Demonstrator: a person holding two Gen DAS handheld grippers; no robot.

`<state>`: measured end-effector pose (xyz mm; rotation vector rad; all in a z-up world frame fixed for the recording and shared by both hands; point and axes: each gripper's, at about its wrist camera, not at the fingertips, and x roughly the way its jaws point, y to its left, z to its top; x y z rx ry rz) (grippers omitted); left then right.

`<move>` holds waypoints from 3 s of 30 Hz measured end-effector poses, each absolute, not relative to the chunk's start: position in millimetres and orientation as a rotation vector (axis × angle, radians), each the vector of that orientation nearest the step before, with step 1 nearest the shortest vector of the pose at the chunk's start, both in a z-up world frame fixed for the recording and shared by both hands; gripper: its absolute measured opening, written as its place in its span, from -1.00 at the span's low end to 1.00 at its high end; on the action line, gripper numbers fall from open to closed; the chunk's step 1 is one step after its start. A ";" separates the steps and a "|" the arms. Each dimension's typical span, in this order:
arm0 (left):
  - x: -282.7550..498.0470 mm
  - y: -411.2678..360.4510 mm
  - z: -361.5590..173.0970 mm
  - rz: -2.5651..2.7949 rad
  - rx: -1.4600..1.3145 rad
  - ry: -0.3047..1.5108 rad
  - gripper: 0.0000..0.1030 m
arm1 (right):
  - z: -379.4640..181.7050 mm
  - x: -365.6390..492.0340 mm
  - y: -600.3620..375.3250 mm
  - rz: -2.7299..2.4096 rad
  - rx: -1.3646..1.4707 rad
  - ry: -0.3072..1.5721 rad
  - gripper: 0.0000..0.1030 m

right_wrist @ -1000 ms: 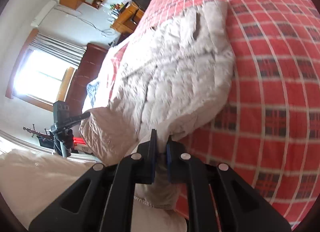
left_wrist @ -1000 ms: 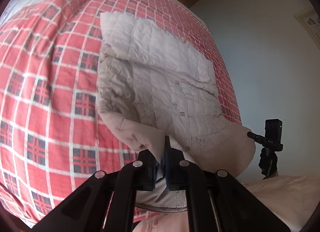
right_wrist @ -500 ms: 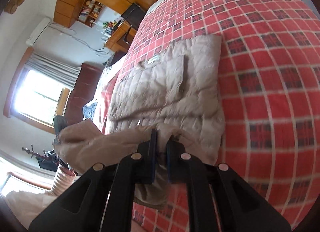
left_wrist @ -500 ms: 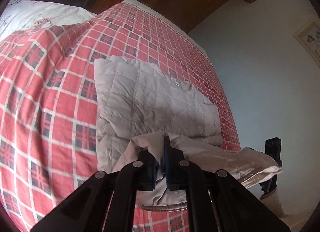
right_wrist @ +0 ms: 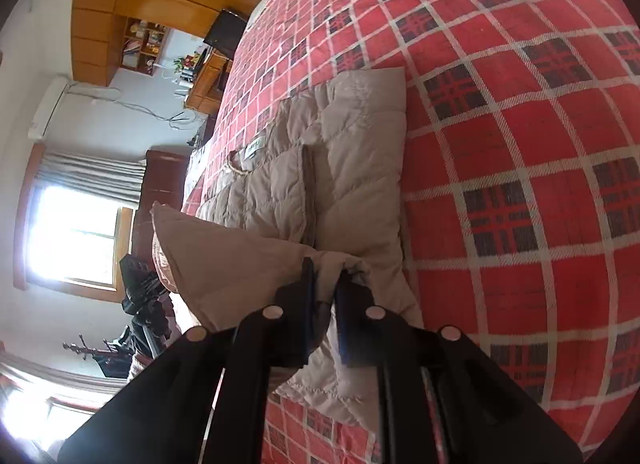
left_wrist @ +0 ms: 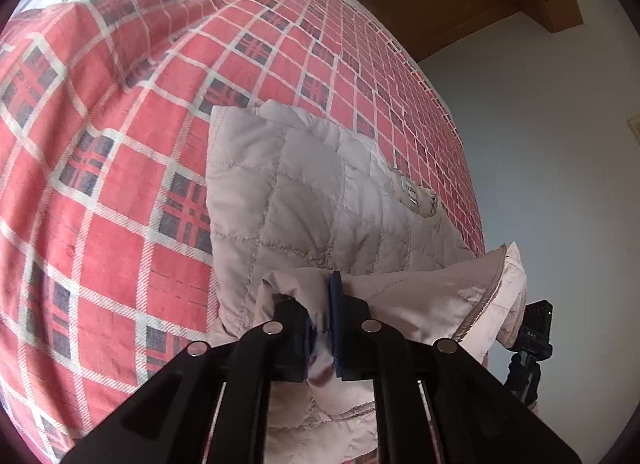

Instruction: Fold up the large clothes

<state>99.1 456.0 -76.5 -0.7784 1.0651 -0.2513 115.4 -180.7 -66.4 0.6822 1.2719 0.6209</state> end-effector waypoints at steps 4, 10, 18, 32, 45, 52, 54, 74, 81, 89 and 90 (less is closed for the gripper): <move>99.3 466.8 -70.5 -0.307 -0.870 1.056 -0.71 | -66.6 123.6 -189.2 0.637 0.724 1.289 -0.68; 91.1 484.1 -65.0 -0.383 -1.014 1.016 -0.51 | -68.0 126.5 -202.3 0.671 0.870 1.291 0.21; 68.0 515.4 -45.4 -0.309 -1.036 0.907 -0.35 | -32.4 118.5 -222.6 0.571 0.734 1.156 0.79; 130.1 447.0 -67.0 -0.099 -0.421 1.068 0.11 | -50.2 144.8 -132.7 0.439 0.258 1.208 0.75; 105.5 410.5 -10.2 -0.128 -0.279 0.838 -0.89 | -9.1 124.3 -139.2 0.504 0.247 1.071 -0.82; 137.5 418.1 29.0 -0.093 -0.314 0.726 -0.90 | 34.6 151.5 -146.3 0.494 0.281 0.959 -0.82; 154.6 423.2 29.3 -0.084 -0.339 0.724 -0.90 | 36.4 169.8 -145.7 0.488 0.311 0.956 -0.82; 238.0 444.3 -97.6 0.011 -0.365 1.065 -0.77 | -90.3 260.2 -129.4 0.319 0.372 1.219 -0.77; 212.7 458.0 -66.6 0.023 -0.448 1.033 -0.55 | -63.5 236.9 -138.7 0.332 0.375 1.174 -0.14; 125.0 444.8 -45.6 -0.073 -0.484 1.047 -0.12 | -33.2 155.3 -140.5 0.441 0.294 1.151 0.10; 114.9 441.7 -48.1 -0.079 -0.493 1.055 -0.12 | -34.9 141.9 -139.9 0.455 0.292 1.160 0.11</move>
